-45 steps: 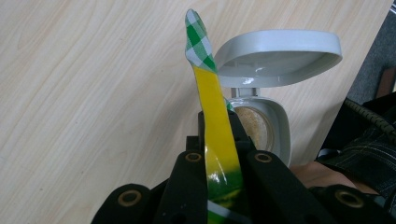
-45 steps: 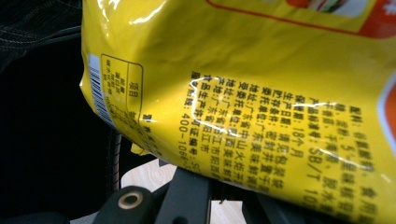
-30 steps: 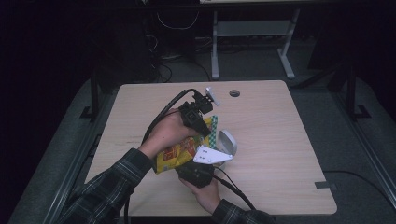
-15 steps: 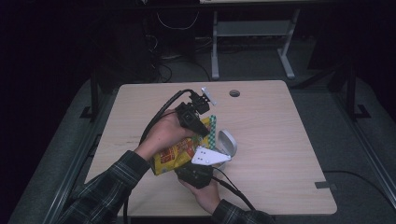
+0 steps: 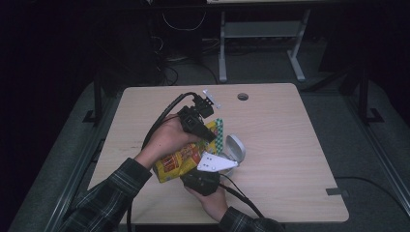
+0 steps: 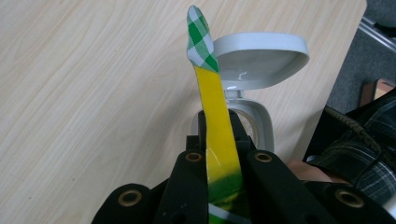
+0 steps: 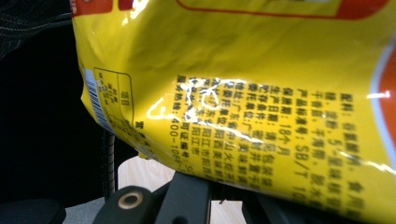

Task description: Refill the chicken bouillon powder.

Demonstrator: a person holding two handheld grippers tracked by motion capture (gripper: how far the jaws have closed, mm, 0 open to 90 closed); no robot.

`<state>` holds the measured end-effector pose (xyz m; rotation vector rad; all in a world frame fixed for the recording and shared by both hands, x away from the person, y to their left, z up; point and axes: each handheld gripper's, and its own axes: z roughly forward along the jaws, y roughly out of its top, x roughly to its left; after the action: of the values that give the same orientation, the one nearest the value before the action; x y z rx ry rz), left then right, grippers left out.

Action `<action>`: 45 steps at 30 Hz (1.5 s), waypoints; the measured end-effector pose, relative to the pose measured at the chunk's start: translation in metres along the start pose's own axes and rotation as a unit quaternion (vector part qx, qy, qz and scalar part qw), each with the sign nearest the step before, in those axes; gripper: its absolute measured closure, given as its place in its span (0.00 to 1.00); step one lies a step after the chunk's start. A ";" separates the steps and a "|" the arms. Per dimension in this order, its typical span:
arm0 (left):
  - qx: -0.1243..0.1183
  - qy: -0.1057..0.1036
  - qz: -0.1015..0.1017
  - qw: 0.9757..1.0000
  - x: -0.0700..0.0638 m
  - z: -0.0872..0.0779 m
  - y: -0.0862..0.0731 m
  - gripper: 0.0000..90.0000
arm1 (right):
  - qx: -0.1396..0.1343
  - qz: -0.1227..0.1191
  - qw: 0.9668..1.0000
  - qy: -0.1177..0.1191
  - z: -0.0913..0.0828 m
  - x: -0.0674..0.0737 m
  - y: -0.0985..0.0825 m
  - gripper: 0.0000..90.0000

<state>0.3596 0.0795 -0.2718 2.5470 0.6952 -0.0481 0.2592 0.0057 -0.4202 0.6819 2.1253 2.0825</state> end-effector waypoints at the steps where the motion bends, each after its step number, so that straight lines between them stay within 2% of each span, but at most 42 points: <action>1: -0.005 -0.005 0.000 1.000 0.001 -0.002 -0.002 1.00 | 0.001 0.001 1.000 0.001 0.000 0.000 0.000 1.00; 15: -0.048 -0.030 0.004 0.998 0.001 -0.018 -0.018 1.00 | 0.010 -0.002 1.000 -0.002 0.000 0.001 -0.002 1.00; 19: -0.070 -0.039 0.001 0.997 -0.001 -0.028 -0.028 1.00 | 0.010 -0.002 1.000 -0.002 -0.001 0.002 -0.002 1.00; 22: -0.076 -0.040 0.007 0.996 -0.001 -0.033 -0.032 1.00 | 0.013 -0.002 1.000 -0.004 -0.001 0.003 -0.002 1.00; 29: -0.115 -0.051 0.009 0.992 0.000 -0.051 -0.057 1.00 | 0.022 0.001 1.000 -0.008 0.000 0.002 -0.003 1.00; 33: -0.141 -0.059 0.006 0.988 0.001 -0.059 -0.074 1.00 | 0.032 0.004 0.999 -0.007 0.001 0.003 -0.005 1.00; 35: -0.159 -0.069 0.007 0.985 0.004 -0.063 -0.083 1.00 | 0.033 0.003 0.999 -0.005 0.002 0.004 -0.005 1.00; 36: -0.159 -0.069 0.007 0.985 0.004 -0.063 -0.083 1.00 | 0.033 0.003 0.999 -0.005 0.002 0.004 -0.005 1.00; 37: -0.167 -0.070 0.008 0.983 0.006 -0.066 -0.087 1.00 | 0.033 0.000 0.999 -0.008 0.002 0.003 -0.005 1.00; 38: -0.187 -0.069 0.011 0.980 0.008 -0.070 -0.096 1.00 | 0.036 0.003 0.999 -0.010 0.001 0.003 -0.005 1.00; 39: -0.197 -0.069 0.012 0.978 0.010 -0.073 -0.101 1.00 | 0.038 0.005 0.999 -0.011 0.001 0.002 -0.004 1.00; 40: -0.197 -0.069 0.012 0.978 0.010 -0.073 -0.101 1.00 | 0.039 0.007 0.999 -0.012 0.000 0.001 -0.004 1.00; 41: -0.215 -0.069 0.005 0.974 0.013 -0.076 -0.111 1.00 | 0.041 0.007 0.999 -0.014 0.000 0.001 -0.003 1.00; 43: -0.230 -0.065 0.001 0.971 0.018 -0.078 -0.121 1.00 | 0.043 0.008 0.999 -0.018 -0.002 0.000 -0.002 1.00; 45: -0.234 -0.060 -0.002 0.970 0.020 -0.078 -0.125 1.00 | 0.044 0.011 0.999 -0.020 -0.003 0.000 -0.001 1.00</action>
<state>0.3095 0.2191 -0.2634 2.0722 0.5837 -0.0349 0.2581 0.0031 -0.4212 0.7528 2.2083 1.9791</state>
